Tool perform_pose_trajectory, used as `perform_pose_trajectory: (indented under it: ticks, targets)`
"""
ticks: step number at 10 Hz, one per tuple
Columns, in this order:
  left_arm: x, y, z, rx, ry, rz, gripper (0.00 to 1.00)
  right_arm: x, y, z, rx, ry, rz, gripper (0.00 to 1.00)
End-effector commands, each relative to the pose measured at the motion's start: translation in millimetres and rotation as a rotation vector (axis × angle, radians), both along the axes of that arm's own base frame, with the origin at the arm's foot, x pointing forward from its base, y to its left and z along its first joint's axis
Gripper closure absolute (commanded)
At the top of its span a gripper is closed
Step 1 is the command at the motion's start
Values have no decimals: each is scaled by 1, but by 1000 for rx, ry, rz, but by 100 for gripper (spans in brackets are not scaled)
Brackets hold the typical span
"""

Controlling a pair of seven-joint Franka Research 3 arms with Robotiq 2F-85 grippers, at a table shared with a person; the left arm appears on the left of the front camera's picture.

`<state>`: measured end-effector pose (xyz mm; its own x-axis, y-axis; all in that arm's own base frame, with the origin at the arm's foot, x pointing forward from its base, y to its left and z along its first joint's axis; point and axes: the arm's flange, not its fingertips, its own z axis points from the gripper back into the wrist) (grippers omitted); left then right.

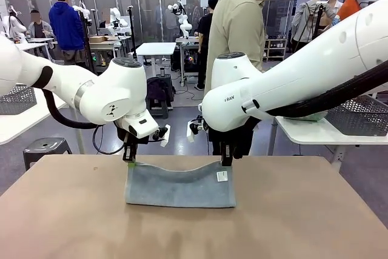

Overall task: Fold the towels and place them in the basket.
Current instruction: When a person lays out a Towel with hook on the table, fold it in half twice.

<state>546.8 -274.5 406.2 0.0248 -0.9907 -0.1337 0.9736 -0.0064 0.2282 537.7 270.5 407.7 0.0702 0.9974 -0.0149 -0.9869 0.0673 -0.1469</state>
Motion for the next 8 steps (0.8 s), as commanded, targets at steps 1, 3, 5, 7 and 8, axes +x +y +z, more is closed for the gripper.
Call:
perform_pose_trajectory:
  ticks: [1,3,5,7,8]
  targets:
    - [31,-3,-1,49,12,-8,93,21,2,-7,-20,-20,-23,90]
    - [49,-3,-10,48,23,-4,93,35,-2,-18,-17,-9,-23,90]
    - [59,-2,-23,42,44,10,93,45,-3,-30,-5,-2,-27,90]
    - [68,2,-40,35,39,24,93,57,-4,-46,-2,-4,-31,90]
    - [70,3,-46,37,43,37,93,61,-4,-54,-4,-1,-34,90]
